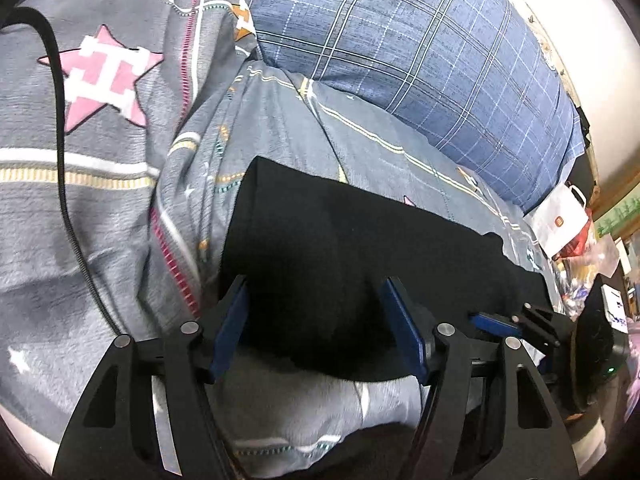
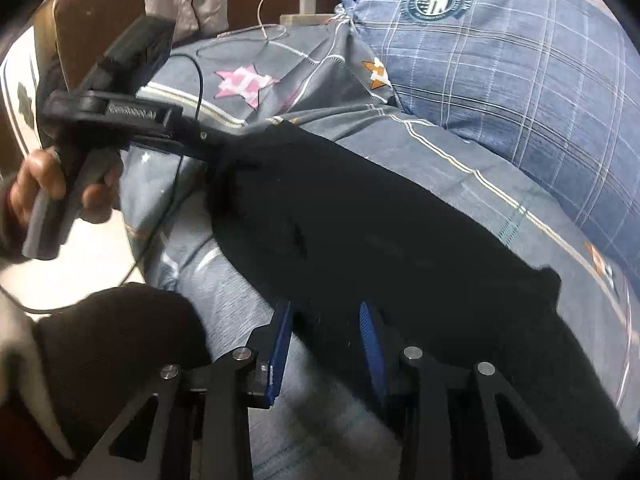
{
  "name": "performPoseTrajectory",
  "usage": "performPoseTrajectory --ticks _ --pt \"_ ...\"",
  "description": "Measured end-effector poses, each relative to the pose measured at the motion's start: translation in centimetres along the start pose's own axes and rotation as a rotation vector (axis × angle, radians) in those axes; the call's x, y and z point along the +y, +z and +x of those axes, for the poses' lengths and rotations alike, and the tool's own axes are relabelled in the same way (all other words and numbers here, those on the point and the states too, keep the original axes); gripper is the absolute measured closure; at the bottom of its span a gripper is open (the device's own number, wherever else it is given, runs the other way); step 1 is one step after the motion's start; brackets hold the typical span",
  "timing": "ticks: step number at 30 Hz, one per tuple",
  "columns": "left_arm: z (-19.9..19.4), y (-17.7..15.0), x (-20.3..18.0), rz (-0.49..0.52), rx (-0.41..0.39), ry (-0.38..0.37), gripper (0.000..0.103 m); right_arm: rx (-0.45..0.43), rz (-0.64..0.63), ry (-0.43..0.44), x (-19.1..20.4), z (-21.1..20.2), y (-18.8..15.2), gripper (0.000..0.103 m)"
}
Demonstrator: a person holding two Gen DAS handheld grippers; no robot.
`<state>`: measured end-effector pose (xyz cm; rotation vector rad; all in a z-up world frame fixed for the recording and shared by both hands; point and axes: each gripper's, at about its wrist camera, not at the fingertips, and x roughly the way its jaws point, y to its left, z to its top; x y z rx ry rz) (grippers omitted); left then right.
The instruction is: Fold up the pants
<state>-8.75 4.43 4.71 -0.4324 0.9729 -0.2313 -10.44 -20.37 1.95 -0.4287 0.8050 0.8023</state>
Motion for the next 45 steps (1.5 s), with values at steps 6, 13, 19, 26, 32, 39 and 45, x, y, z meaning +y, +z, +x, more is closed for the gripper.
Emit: performPoseTrajectory --ticks 6,13,19,26,32,39,45 --pt "0.5 0.5 -0.7 0.031 -0.025 -0.027 0.053 -0.022 0.055 0.031 -1.0 0.6 1.3 0.097" --pt "-2.8 -0.4 -1.3 0.11 -0.068 -0.045 0.064 -0.041 0.057 0.09 0.2 -2.9 1.8 0.097" --pt "-0.5 -2.1 0.1 0.104 -0.006 0.064 0.064 0.105 0.042 0.094 1.2 1.3 0.3 0.097" --pt "-3.6 -1.5 -0.7 0.145 -0.089 0.131 0.064 -0.005 0.181 0.067 -1.3 -3.6 -0.3 0.089" --pt "-4.9 -1.2 -2.7 0.198 -0.155 0.111 0.057 -0.093 0.502 -0.12 -8.1 -5.4 -2.6 0.085" --pt "-0.3 -2.0 -4.2 0.241 -0.082 0.128 0.057 -0.125 0.621 -0.114 -12.0 -1.8 -1.5 0.085" --pt "2.7 -2.8 -3.5 0.293 -0.066 0.215 0.057 -0.058 0.534 -0.182 -11.6 0.2 -1.1 0.086"
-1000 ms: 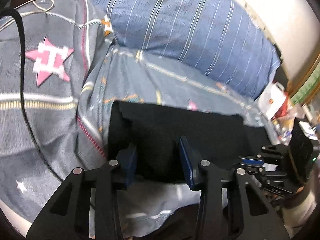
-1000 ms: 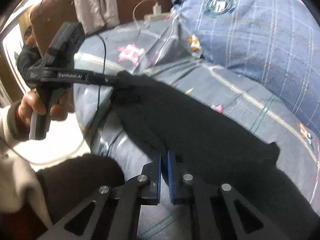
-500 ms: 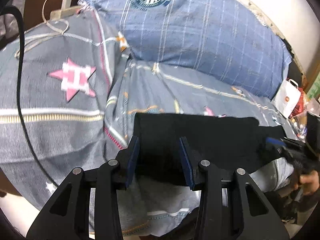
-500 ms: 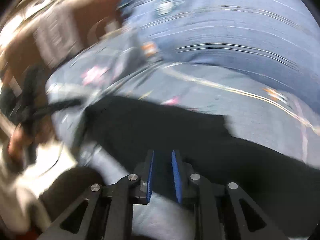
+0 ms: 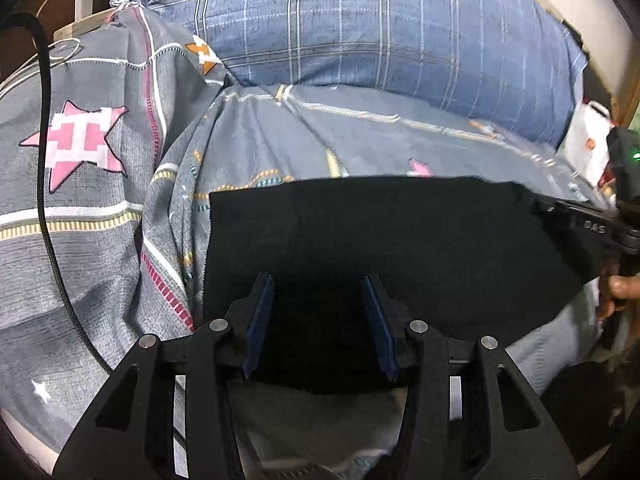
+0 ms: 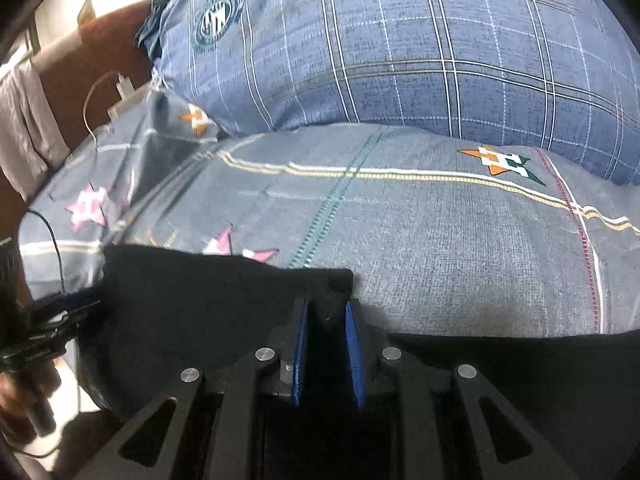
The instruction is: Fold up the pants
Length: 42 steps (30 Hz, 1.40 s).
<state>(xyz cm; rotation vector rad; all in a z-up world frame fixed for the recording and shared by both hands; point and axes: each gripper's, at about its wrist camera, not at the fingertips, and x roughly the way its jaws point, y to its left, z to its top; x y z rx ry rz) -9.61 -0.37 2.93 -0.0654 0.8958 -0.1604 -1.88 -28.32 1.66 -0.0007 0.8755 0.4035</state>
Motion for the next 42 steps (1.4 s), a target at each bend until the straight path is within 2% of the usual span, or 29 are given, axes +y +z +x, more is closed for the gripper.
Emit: performPoseTrajectory --ticks 4,13,16,22,25,31,36,42 --pt "0.0 0.1 0.0 -0.008 -0.007 0.012 0.057 -0.019 0.006 -0.022 -0.1 -0.1 -0.4 0.086" --pt "-2.2 0.5 -0.1 -0.03 -0.035 0.026 0.057 -0.089 0.009 -0.027 0.9 -5.7 -1.6 0.086" --pt "-2.7 0.7 -0.4 -0.022 -0.051 0.024 0.057 -0.065 0.01 0.028 1.4 -6.2 -2.7 0.086" --pt "-2.2 0.2 -1.0 -0.017 -0.045 -0.007 0.057 0.0 -0.017 0.043 1.9 -4.7 -4.9 0.085" --pt "-0.6 -0.5 -0.7 -0.001 -0.007 0.006 0.057 0.011 0.027 0.032 0.6 -4.1 -6.2 0.085" --pt "-1.3 0.0 -0.7 0.007 -0.013 -0.002 0.057 -0.033 0.13 0.031 -2.4 -5.9 -8.0 0.085" --pt "-2.8 1.4 -3.2 0.067 -0.032 -0.053 0.057 -0.051 0.202 -0.042 -5.2 -8.1 -9.4 0.085" --pt "-2.7 2.8 -7.6 0.163 -0.024 -0.135 0.056 -0.14 0.43 -0.143 -11.2 -13.1 -13.4 0.082"
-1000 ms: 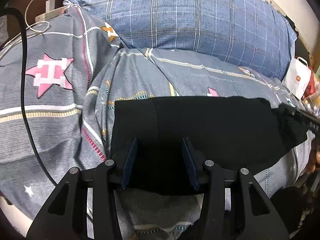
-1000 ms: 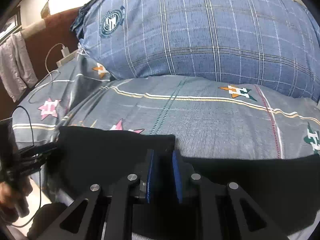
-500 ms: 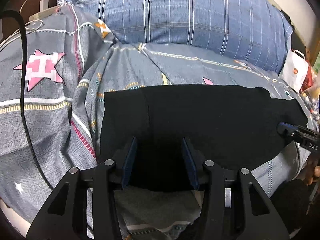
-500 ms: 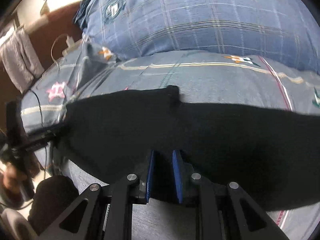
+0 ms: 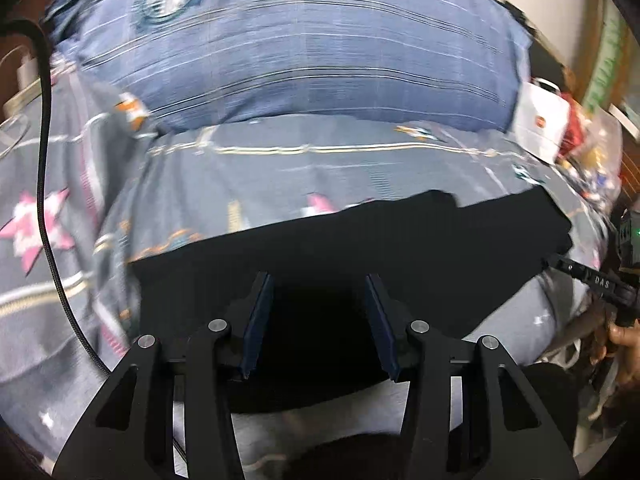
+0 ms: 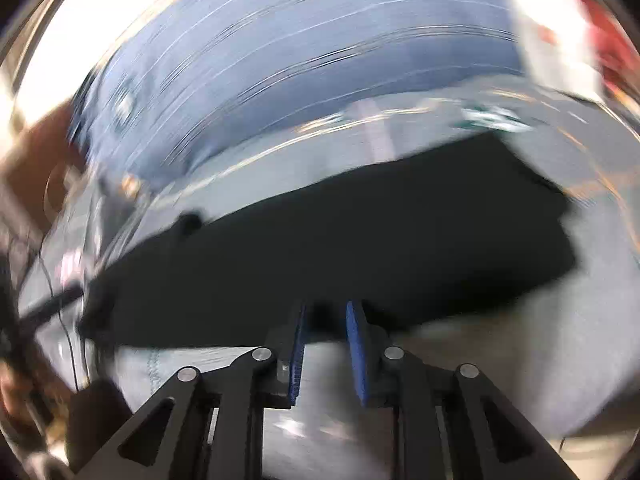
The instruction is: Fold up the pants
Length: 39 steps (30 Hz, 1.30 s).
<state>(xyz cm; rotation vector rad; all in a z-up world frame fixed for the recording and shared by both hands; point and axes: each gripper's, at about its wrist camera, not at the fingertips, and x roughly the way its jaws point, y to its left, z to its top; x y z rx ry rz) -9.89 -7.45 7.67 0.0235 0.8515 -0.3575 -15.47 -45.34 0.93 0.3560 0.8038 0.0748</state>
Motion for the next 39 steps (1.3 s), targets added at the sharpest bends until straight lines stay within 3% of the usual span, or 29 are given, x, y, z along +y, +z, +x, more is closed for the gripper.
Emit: performPoseTrajectory --ticks 6,17,18,19,20,25,30,32,35,37,39 --pt "2.6 2.5 -4.5 0.058 0.037 -0.098 0.056 -0.078 0.264 0.008 -7.0 -2.8 0.0 0.079" --pt "4.5 3.7 -8.8 0.123 0.067 -0.134 0.056 -0.123 0.41 0.021 -9.3 -0.8 2.2 0.073" --pt "4.6 3.7 -8.8 0.119 0.072 -0.136 0.056 -0.13 0.403 0.026 -9.2 -0.7 2.4 0.075" --pt "4.8 3.7 -8.8 0.116 0.077 -0.138 0.057 -0.139 0.381 0.023 -9.0 -0.8 2.6 0.089" --pt "4.9 3.7 -8.9 0.111 0.082 -0.14 0.057 -0.144 0.351 0.011 -8.8 -0.9 2.7 0.097" --pt "5.0 4.1 -9.7 0.12 0.076 -0.149 0.057 -0.197 0.297 0.007 -8.2 -4.1 1.7 0.098" --pt "6.3 5.0 -12.4 0.148 0.084 -0.196 0.057 -0.129 0.307 -0.023 -9.0 -2.4 0.3 0.098" --pt "6.8 5.7 -14.1 0.187 0.088 -0.22 0.057 -0.149 0.351 0.007 -9.6 -2.7 -0.1 0.095" --pt "7.7 7.1 -16.8 0.238 0.087 -0.299 0.055 -0.186 0.381 0.043 -10.3 -3.9 -1.1 0.074" --pt "8.8 8.0 -18.3 0.25 0.101 -0.354 0.027 -0.202 0.406 0.066 -10.8 -4.2 -1.9 0.066" --pt "10.3 9.2 -20.0 0.239 0.116 -0.438 0.025 -0.21 0.419 0.107 -11.1 -4.0 -2.7 0.066"
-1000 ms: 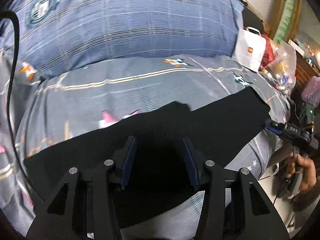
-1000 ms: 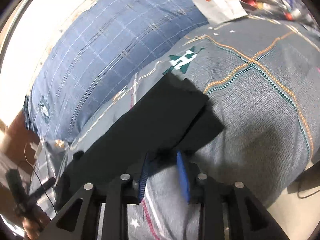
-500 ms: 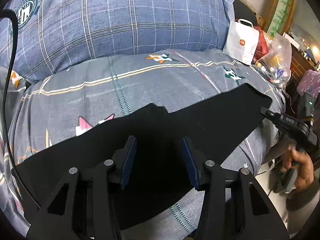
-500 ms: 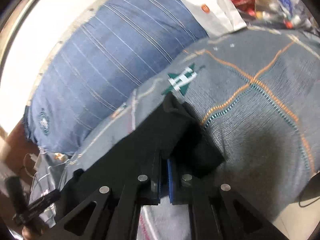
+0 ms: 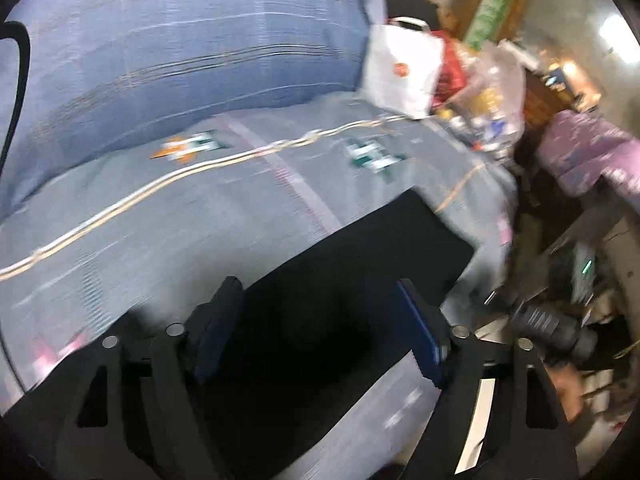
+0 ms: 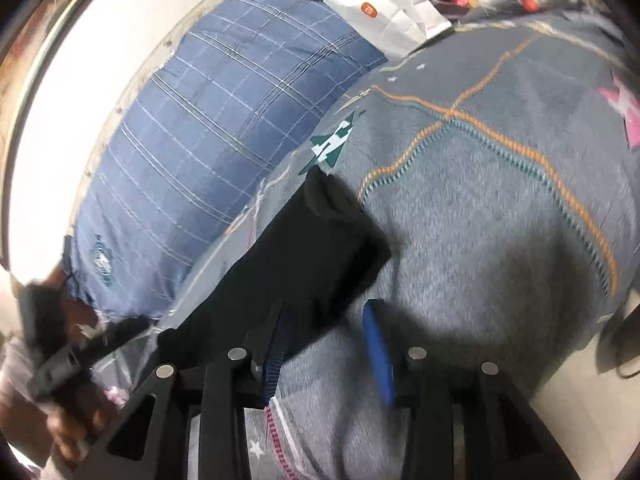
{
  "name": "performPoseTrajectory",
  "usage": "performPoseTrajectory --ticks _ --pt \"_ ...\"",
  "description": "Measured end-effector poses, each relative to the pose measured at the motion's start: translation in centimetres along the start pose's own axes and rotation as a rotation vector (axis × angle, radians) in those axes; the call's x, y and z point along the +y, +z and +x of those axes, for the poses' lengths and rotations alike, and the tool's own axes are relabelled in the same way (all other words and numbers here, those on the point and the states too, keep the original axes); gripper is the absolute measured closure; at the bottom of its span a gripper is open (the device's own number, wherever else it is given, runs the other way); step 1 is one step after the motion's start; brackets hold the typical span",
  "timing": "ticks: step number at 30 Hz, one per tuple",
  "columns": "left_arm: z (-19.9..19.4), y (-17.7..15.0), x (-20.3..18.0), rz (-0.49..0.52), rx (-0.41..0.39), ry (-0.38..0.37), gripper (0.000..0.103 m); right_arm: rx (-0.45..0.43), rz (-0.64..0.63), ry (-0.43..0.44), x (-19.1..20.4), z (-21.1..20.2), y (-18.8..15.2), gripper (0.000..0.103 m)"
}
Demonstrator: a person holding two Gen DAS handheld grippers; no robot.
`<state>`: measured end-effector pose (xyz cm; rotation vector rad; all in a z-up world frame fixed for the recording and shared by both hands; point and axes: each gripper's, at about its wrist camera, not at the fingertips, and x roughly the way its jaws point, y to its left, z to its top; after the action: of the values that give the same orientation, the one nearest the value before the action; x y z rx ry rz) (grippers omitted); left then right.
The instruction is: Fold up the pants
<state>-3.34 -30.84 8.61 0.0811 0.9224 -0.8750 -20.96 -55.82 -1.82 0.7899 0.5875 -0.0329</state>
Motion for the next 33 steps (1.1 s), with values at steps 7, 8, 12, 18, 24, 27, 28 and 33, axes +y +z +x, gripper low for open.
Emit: performPoseTrajectory --ticks 7,8,12,18,24,27,28,33 --pt "8.3 4.9 -3.2 0.055 0.128 -0.095 0.025 -0.017 -0.066 0.047 0.0 1.0 -0.4 0.065" --pt "9.2 5.4 -3.7 0.07 0.136 -0.1 0.025 -0.019 -0.068 0.056 0.0 1.2 -0.3 0.064" --pt "12.6 6.8 -5.8 0.118 0.191 -0.166 0.025 -0.044 -0.053 0.093 -0.6 1.6 -0.3 0.062" --pt "16.6 7.2 -8.6 0.236 0.22 -0.178 0.025 -0.1 -0.064 0.122 -0.6 2.1 -0.2 0.061" --pt "17.0 7.1 -9.6 0.297 0.198 -0.169 0.059 -0.092 -0.12 0.088 0.3 3.5 0.4 0.09" --pt "15.2 7.8 -8.2 0.229 0.181 -0.199 0.07 -0.09 -0.103 0.115 1.0 2.8 1.1 0.093" --pt "13.9 8.0 -7.6 0.217 0.154 -0.193 0.071 -0.095 -0.132 0.114 1.8 2.4 1.3 0.093" --pt "5.0 8.2 -3.4 0.124 0.039 -0.172 0.071 -0.123 -0.293 0.187 8.3 -0.4 2.1 0.093"
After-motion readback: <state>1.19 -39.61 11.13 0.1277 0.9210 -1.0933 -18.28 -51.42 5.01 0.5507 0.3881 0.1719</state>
